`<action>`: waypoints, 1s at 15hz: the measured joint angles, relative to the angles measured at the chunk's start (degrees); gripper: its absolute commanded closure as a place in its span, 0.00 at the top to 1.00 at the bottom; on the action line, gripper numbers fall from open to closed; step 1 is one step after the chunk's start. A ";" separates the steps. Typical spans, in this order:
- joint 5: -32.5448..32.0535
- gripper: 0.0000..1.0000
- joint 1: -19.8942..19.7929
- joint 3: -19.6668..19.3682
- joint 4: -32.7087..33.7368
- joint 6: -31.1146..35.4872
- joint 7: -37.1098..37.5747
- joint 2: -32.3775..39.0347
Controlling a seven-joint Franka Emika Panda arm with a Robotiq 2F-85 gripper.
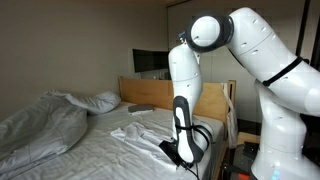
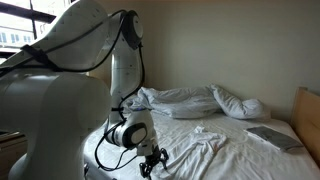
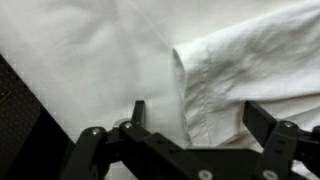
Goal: Fold the white cloth
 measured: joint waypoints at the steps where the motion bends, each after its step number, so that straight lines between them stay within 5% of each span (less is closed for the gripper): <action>1: 0.00 1.00 -0.60 0.18 0.14 0.57 -0.47 0.64; 12: 3.66 1.00 -1.33 -0.94 7.65 1.06 -6.84 3.55; 15: 3.33 0.67 -3.71 0.99 8.63 1.02 -7.96 4.28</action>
